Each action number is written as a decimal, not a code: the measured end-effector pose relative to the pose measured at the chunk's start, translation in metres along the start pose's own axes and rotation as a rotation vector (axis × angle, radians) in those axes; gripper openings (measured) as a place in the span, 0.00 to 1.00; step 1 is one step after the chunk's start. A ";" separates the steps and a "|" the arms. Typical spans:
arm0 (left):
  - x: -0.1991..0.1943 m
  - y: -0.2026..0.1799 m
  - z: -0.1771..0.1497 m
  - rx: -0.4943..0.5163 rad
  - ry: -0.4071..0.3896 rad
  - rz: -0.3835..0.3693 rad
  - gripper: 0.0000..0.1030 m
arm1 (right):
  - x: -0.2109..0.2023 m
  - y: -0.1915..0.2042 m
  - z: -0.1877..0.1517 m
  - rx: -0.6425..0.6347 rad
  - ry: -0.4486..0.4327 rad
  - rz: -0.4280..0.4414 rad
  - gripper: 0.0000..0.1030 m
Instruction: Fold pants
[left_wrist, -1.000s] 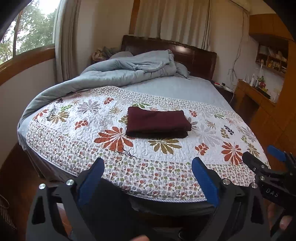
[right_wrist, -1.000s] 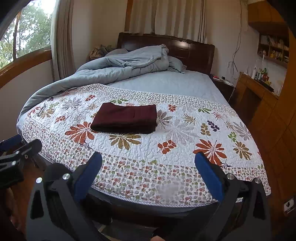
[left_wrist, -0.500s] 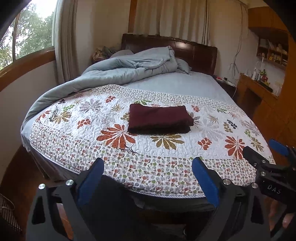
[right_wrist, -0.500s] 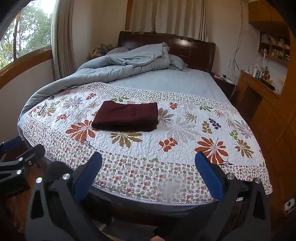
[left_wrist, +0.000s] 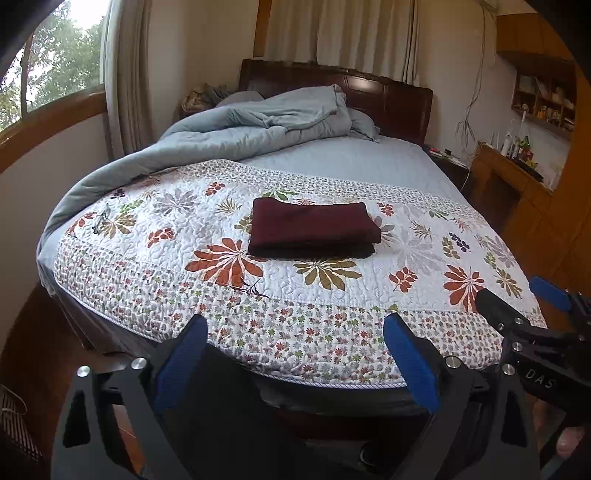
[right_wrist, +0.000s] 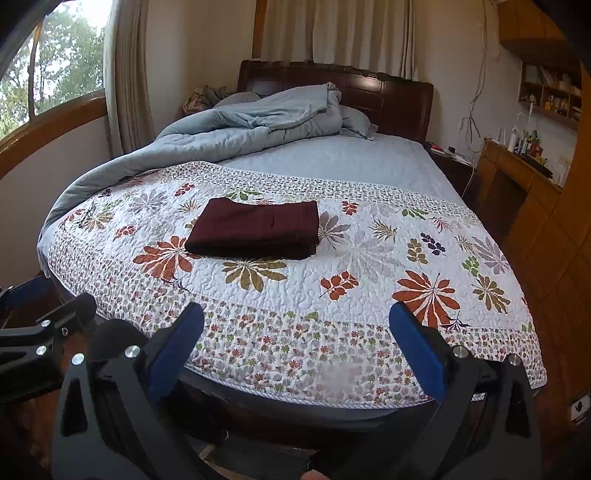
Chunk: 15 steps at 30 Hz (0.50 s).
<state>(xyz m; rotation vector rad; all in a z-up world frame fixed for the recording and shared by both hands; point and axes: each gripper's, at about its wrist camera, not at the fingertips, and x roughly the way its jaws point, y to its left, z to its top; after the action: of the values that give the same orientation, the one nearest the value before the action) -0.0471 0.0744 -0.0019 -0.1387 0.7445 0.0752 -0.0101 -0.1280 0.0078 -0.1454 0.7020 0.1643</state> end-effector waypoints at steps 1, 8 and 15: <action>0.000 0.000 0.000 0.000 -0.002 -0.002 0.94 | 0.000 0.001 0.000 0.000 0.000 0.001 0.97; 0.000 0.002 0.001 -0.008 -0.008 0.002 0.93 | 0.001 0.001 0.000 0.004 -0.001 0.003 0.97; -0.005 0.000 0.003 0.013 -0.038 0.049 0.93 | 0.001 0.002 0.002 0.004 -0.003 0.005 0.97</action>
<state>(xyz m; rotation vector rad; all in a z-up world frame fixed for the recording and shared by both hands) -0.0488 0.0743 0.0033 -0.1066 0.7104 0.1190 -0.0093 -0.1252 0.0084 -0.1399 0.7000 0.1676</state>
